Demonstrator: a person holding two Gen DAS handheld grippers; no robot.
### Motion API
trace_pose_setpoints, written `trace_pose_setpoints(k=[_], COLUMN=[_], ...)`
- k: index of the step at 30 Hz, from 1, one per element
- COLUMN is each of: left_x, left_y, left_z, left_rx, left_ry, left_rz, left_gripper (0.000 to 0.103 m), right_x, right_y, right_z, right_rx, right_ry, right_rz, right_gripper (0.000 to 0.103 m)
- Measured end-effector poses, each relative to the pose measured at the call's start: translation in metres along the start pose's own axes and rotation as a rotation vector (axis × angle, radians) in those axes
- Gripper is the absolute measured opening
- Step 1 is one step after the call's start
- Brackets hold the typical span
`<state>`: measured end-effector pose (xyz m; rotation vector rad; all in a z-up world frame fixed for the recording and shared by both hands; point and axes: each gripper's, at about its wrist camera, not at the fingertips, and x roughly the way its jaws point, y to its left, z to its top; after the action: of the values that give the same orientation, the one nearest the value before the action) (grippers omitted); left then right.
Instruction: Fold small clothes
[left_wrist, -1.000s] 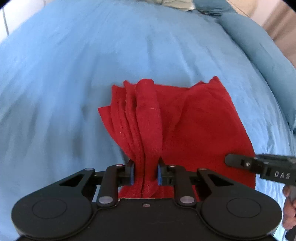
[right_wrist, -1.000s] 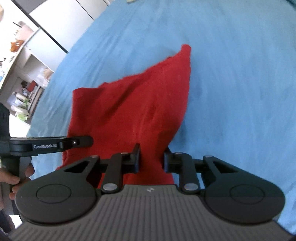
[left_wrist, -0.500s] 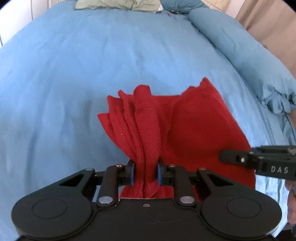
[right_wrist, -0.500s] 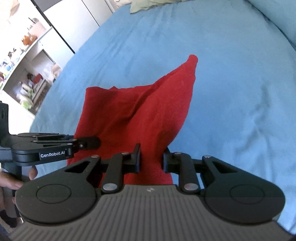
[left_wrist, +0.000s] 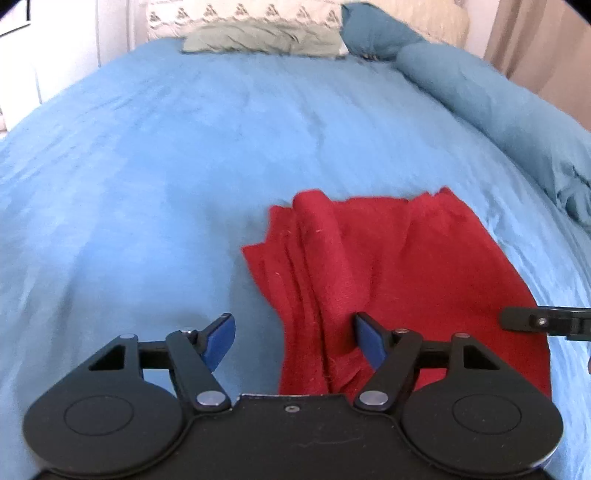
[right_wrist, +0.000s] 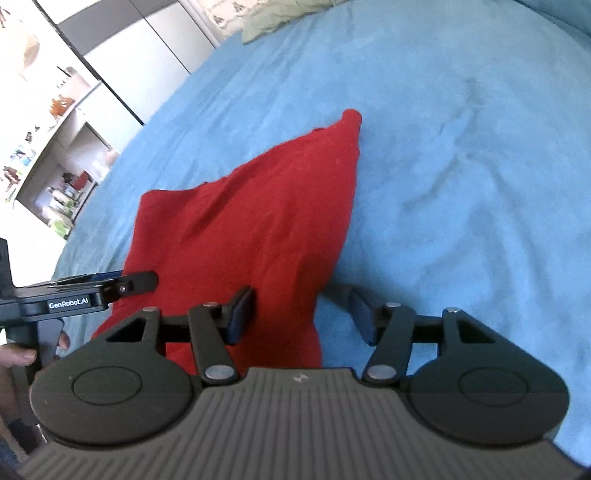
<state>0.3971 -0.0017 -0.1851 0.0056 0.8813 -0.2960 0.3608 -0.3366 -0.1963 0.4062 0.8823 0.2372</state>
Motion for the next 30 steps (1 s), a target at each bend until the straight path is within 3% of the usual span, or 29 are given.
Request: trace_pose_setpoints(k=[5, 10, 13, 15, 19, 21, 23, 27, 30], left_x=[-0.003, 0.018, 0.004, -0.024, -0.1, -0.144, -0.186, -0.266, -0.306], left_y=[0.009, 0.013, 0.012, 0.005, -0.008, -0.015, -0.026, -0.047, -0.056], left_z=[-0.005, -0.014, -0.013, -0.011, -0.009, -0.011, -0.013, -0.033, -0.052], left_rx=[-0.016, -0.026, -0.042, -0.019, -0.025, -0.034, -0.034, -0.001, -0.003], left_ry=[-0.071, -0.063, -0.088, -0.133, -0.195, -0.216, -0.23, -0.288, -0.288], left_rz=[0.055, 0.074, 0.082, 0.106, 0.066, 0.057, 0.047, 0.081, 0.107], left_gripper=[0.087, 0.088, 0.087, 0.085, 0.085, 0.093, 0.101, 0.103, 0.103], right_x=[-0.01, 0.004, -0.002, -0.019, -0.085, -0.125, -0.164, -0.232, -0.269], right_y=[-0.009, -0.012, -0.004, 0.008, 0.049, 0.073, 0.097, 0.135, 0.153], right_z=[0.0, -0.01, -0.014, -0.015, -0.023, -0.029, -0.038, -0.057, -0.072], right_rx=[-0.006, -0.024, -0.031, -0.042, -0.112, -0.126, -0.13, -0.141, -0.137], right_ry=[-0.126, -0.133, -0.16, -0.19, -0.248, -0.261, -0.277, -0.327, -0.325], right_rz=[-0.038, -0.11, -0.124, -0.109, -0.115, -0.123, -0.152, -0.219, -0.254], right_gripper=[0.084, 0.087, 0.087, 0.087, 0.087, 0.091, 0.102, 0.103, 0.103])
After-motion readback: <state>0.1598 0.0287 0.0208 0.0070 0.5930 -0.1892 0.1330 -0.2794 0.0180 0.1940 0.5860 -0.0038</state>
